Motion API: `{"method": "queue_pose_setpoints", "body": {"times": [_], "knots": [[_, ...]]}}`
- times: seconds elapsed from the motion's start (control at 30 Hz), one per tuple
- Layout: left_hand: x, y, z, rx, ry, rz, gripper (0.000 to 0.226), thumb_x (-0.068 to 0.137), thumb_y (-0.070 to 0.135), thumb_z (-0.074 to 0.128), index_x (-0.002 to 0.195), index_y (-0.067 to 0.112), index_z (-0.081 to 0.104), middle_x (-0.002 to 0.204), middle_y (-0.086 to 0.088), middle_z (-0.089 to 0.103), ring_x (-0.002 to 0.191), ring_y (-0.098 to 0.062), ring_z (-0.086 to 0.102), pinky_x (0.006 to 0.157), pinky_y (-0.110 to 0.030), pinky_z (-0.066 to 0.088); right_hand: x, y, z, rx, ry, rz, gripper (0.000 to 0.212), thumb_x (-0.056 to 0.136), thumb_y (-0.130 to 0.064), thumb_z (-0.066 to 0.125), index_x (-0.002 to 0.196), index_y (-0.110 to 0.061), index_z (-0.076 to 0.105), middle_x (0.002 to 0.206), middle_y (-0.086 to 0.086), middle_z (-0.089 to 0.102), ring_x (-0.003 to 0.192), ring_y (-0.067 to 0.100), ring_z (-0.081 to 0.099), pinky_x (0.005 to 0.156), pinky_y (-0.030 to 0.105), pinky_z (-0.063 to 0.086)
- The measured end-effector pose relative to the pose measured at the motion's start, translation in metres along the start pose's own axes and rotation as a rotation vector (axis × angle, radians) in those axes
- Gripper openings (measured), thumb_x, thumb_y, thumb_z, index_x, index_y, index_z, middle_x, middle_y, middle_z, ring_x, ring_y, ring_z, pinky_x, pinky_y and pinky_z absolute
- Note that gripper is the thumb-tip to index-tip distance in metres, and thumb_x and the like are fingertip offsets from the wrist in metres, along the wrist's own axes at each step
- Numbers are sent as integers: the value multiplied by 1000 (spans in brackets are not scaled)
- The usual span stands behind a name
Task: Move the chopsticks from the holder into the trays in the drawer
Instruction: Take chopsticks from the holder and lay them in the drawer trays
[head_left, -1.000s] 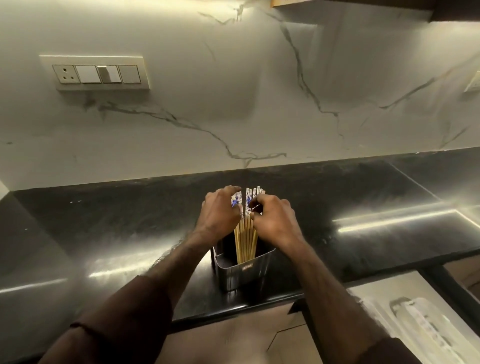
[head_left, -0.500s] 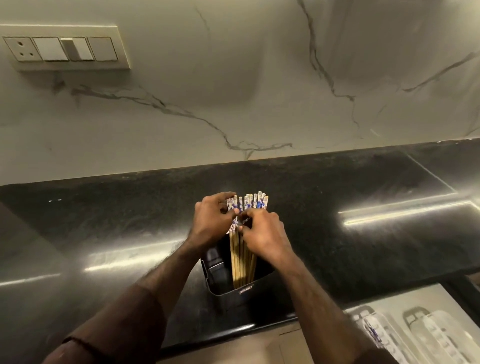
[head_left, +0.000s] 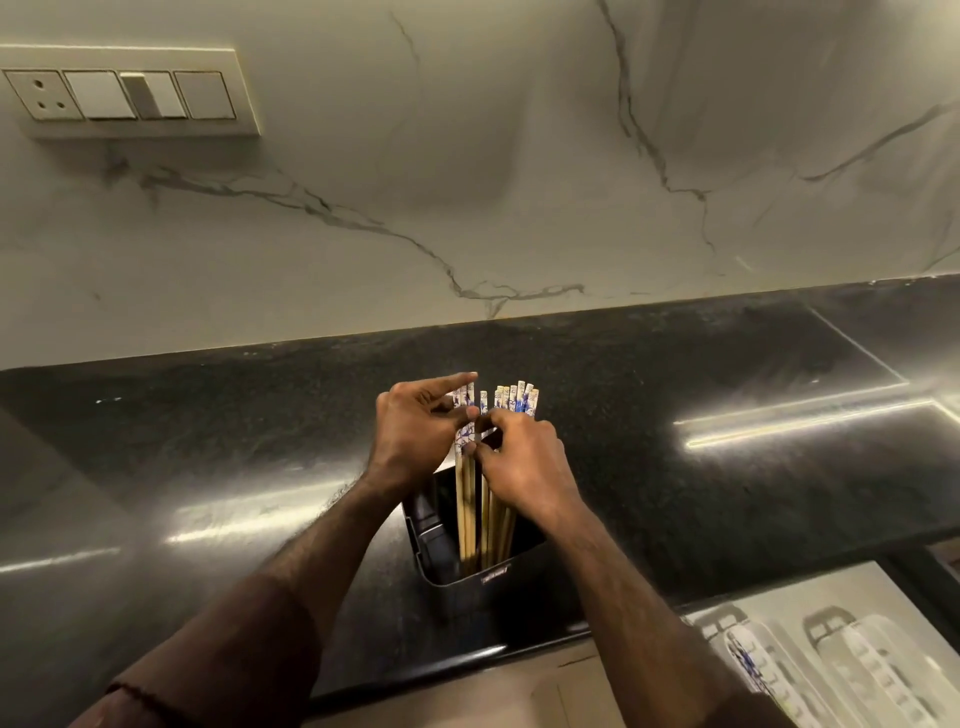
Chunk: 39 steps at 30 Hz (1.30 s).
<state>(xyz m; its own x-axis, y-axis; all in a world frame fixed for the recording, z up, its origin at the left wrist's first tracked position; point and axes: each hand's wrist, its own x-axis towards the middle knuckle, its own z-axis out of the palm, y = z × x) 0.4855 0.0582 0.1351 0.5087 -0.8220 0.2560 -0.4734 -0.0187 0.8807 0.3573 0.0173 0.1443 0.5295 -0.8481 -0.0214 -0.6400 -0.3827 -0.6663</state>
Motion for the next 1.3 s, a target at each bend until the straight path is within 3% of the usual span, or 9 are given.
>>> {"method": "queue_pose_setpoints", "body": {"times": [0.1, 0.3, 0.37, 0.43, 0.63, 0.77, 1.0, 1.3], "knots": [[2, 19, -11, -71, -2, 46, 37, 75, 8, 80, 111, 16, 72, 85, -5, 76, 75, -13, 74, 74, -34, 62, -4, -8, -8, 46, 58, -48, 30, 93, -26, 65, 122, -20, 62, 109, -3, 70, 76, -1, 59, 63, 9, 42], [2, 73, -37, -141, -50, 159, 34, 78, 9, 78, 110, 17, 73, 91, -5, 76, 81, -15, 74, 78, -39, 61, -22, -32, -37, 154, 177, -143, 28, 93, -29, 65, 119, -20, 65, 114, -2, 70, 82, -4, 58, 69, 9, 44], [-1, 93, -48, -136, -66, 226, 34, 77, 9, 79, 110, 18, 73, 94, -2, 76, 81, -11, 74, 77, -37, 61, -34, -41, -49, 209, 207, -164, 24, 93, -28, 65, 115, -19, 68, 110, -2, 72, 90, 3, 64, 79, 23, 55], [-4, 114, -58, -155, -105, 290, 35, 76, 8, 79, 109, 18, 73, 95, -1, 76, 81, -11, 74, 74, -36, 62, -48, -50, -60, 252, 206, -180, 22, 94, -27, 64, 113, -17, 69, 107, -3, 72, 95, 8, 67, 87, 36, 57], [-18, 163, -79, -308, -204, 410, 37, 76, 2, 78, 110, 16, 72, 87, -4, 77, 78, -19, 75, 67, -33, 62, -97, -49, -86, 415, 108, -190, 17, 94, -17, 63, 109, -15, 69, 100, 0, 73, 94, 13, 71, 87, 44, 59], [-28, 183, -74, -400, -249, 400, 37, 76, 1, 77, 109, 17, 71, 83, -8, 77, 76, -23, 75, 64, -32, 61, -124, -32, -101, 426, 50, -195, 16, 93, -15, 63, 108, -15, 69, 98, 3, 75, 91, 15, 73, 84, 43, 60], [-59, 209, -27, -494, -333, 309, 38, 76, 4, 77, 112, 14, 69, 87, -10, 76, 80, -23, 75, 65, -32, 61, -178, 18, -133, 413, 1, -112, 10, 94, -22, 63, 101, -19, 70, 94, -2, 76, 88, 12, 74, 74, 25, 60], [-118, 253, 88, -586, -388, 137, 33, 77, 0, 76, 104, 17, 72, 81, -10, 76, 77, -24, 75, 62, -28, 59, -284, 118, -194, 509, -84, 177, 21, 93, -22, 64, 107, -8, 67, 96, 11, 75, 85, 24, 74, 72, 42, 63]]}}
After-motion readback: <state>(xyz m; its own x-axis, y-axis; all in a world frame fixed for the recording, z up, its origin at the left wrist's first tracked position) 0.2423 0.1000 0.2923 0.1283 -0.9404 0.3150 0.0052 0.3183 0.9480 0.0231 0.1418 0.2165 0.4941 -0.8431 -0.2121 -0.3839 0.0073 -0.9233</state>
